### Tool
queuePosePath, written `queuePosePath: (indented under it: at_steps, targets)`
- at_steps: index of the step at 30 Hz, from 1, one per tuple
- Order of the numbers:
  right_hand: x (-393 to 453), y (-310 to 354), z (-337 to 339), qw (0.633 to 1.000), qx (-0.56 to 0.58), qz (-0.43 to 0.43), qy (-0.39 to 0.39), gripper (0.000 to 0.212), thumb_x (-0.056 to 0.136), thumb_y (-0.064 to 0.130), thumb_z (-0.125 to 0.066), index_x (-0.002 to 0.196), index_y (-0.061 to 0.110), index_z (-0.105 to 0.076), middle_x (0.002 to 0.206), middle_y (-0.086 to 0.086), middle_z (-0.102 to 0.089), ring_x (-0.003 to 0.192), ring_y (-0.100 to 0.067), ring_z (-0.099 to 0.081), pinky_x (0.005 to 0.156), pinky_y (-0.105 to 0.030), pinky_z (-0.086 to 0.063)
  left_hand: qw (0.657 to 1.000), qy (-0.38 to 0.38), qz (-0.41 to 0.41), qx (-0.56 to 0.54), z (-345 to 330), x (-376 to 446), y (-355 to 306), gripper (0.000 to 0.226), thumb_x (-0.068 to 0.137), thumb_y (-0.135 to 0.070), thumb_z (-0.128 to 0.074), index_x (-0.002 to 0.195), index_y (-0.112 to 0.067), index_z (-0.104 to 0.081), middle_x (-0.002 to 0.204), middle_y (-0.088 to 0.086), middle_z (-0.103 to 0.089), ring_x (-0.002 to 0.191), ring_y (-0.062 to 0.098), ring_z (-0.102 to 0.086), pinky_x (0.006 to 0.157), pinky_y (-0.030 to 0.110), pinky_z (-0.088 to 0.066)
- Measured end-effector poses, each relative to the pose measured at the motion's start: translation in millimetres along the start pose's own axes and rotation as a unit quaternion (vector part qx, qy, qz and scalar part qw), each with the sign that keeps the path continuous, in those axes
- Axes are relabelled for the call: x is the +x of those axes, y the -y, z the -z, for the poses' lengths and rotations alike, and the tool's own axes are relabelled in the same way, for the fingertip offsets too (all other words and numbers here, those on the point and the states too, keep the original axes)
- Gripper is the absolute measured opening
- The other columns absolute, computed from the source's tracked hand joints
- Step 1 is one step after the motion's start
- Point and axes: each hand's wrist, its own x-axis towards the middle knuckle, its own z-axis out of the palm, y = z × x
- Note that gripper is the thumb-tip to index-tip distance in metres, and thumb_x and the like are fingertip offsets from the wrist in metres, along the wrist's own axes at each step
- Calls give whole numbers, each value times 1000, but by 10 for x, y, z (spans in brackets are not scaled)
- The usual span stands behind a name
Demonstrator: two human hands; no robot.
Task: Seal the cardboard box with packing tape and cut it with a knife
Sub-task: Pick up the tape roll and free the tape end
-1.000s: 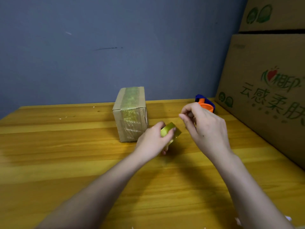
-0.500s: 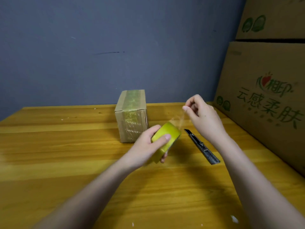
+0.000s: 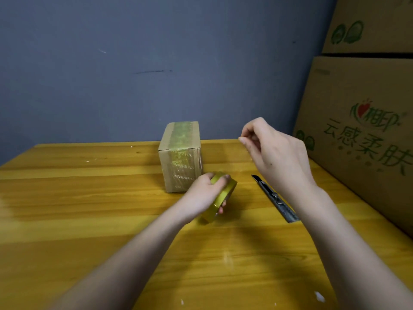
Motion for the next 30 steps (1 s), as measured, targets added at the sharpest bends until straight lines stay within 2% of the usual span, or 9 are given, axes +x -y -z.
queuePosePath:
  at_steps: [5, 8, 10, 12, 17, 20, 22, 24, 30]
  targets:
    - [25, 26, 40, 999, 5, 19, -32, 13, 96, 28, -51, 95, 16, -55, 78, 5, -63, 63, -15, -60, 46, -30, -44, 996, -58, -30, 60, -42, 34, 15, 38, 95, -39, -49, 114, -6, -49, 56, 4, -60, 41, 20, -58, 49, 32, -52]
    - [71, 2, 47, 1000, 18, -13, 1, 14, 96, 31, -50, 98, 18, -53, 82, 6, -64, 67, -17, -62, 51, -34, -50, 987, -50, -63, 136, -54, 7, 59, 23, 93, -43, -50, 93, -21, -48, 59, -1, -61, 50, 25, -62, 64, 48, -58]
    - [99, -41, 56, 999, 8, -31, 33, 15, 96, 34, -48, 101, 20, -51, 85, 7, -62, 66, -17, -60, 52, -28, -45, 989, -38, -54, 131, -80, -17, 74, 21, 93, -41, -51, 95, -21, -48, 62, 0, -62, 54, 27, -64, 64, 49, -59]
    - [109, -52, 73, 998, -2, -31, 46, 15, 96, 35, -47, 102, 21, -50, 84, 9, -59, 64, -15, -57, 49, -25, -39, 993, -43, -41, 104, -95, -20, 65, 30, 93, -41, -51, 107, -15, -49, 64, 2, -63, 55, 28, -65, 61, 47, -59]
    - [108, 20, 83, 1000, 10, -3, 28, 15, 95, 35, -49, 98, 21, -53, 82, 10, -60, 68, -17, -62, 53, -35, -50, 994, -1, 66, -84, -147, -7, 59, 55, 95, -39, -50, 133, -1, -37, 59, 9, -61, 43, 19, -58, 45, 23, -48]
    - [171, -13, 77, 998, 30, 2, 50, 15, 95, 37, -49, 98, 22, -52, 79, 14, -54, 68, -15, -59, 54, -32, -47, 995, -39, 61, -66, -171, -27, 104, 54, 86, -52, -56, 119, -11, -43, 84, 12, -65, 70, 28, -65, 70, 37, -56]
    - [227, -49, 83, 996, 35, 23, 74, 16, 95, 37, -48, 98, 22, -52, 79, 16, -49, 69, -14, -57, 56, -31, -46, 995, -91, 28, -5, -163, -43, 135, 51, 79, -54, -63, 107, -20, -39, 107, 7, -56, 99, 26, -57, 91, 37, -46]
    - [279, -77, 83, 994, 24, 56, 88, 16, 95, 37, -47, 99, 22, -52, 80, 17, -48, 70, -14, -57, 57, -32, -46, 988, -146, -56, 4, -133, -70, 105, 45, 82, -35, -70, 110, -22, -38, 115, 5, -51, 107, 20, -53, 94, 30, -42]
    - [378, -103, 42, 988, 16, 114, 104, 15, 94, 35, -49, 98, 20, -52, 84, 11, -56, 66, -15, -56, 53, -34, -46, 957, -156, -243, -10, 106, -41, -402, 21, 84, -17, -68, 89, -31, -54, 96, -6, -63, 88, 11, -63, 78, 20, -49]
